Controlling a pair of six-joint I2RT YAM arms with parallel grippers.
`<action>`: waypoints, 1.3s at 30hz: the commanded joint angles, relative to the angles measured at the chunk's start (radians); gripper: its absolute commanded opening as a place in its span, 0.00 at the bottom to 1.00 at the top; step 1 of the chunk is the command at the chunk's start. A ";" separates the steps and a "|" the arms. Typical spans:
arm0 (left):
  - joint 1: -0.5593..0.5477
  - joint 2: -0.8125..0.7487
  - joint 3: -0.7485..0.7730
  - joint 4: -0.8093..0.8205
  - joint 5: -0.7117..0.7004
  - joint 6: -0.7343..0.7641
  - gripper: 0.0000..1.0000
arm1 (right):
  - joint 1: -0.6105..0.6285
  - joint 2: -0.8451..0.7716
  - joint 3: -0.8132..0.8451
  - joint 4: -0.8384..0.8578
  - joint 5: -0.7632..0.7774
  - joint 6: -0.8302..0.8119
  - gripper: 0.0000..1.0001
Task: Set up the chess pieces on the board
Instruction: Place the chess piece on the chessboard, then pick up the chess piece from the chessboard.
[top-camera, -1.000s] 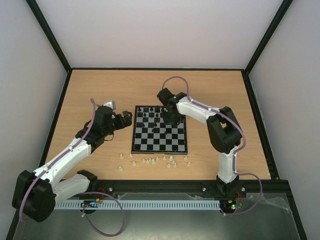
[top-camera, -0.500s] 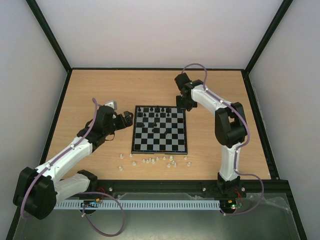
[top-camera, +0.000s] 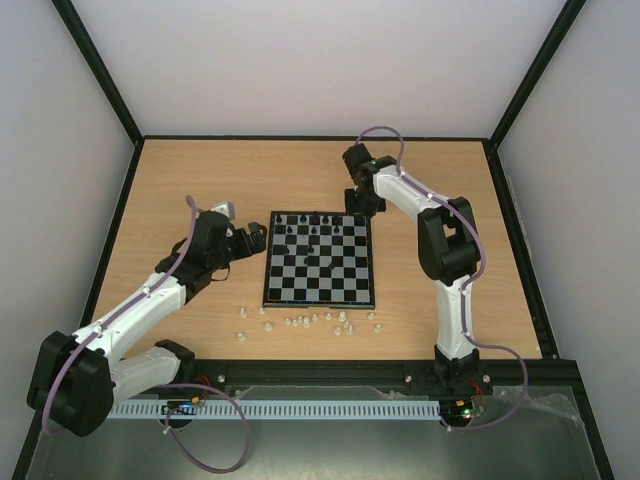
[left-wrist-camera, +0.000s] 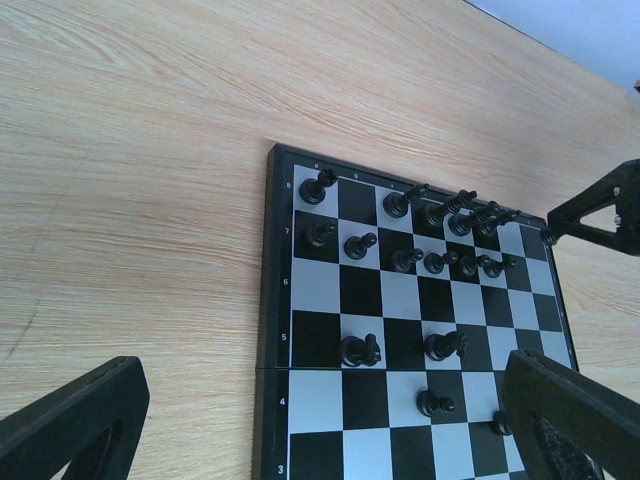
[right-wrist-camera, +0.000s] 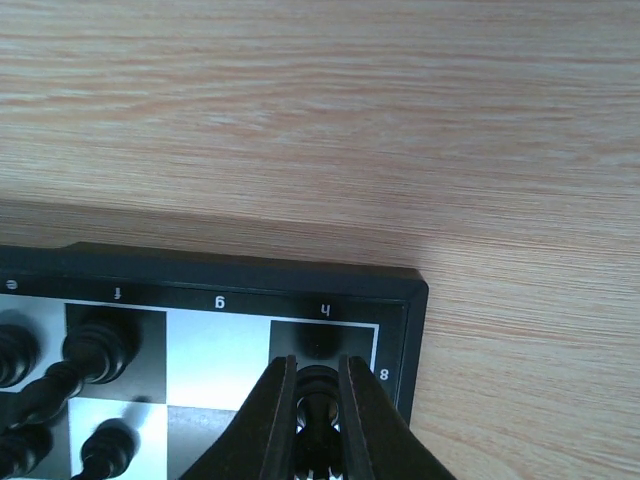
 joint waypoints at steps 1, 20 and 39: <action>-0.001 0.010 -0.011 0.020 0.006 0.013 0.99 | -0.003 0.031 0.024 -0.058 0.000 -0.013 0.08; -0.001 0.004 -0.014 0.019 0.007 0.012 1.00 | 0.005 -0.027 -0.009 -0.044 0.072 0.015 0.34; -0.002 -0.023 -0.018 0.007 -0.006 0.009 0.99 | 0.311 -0.164 -0.137 0.001 -0.127 -0.056 0.40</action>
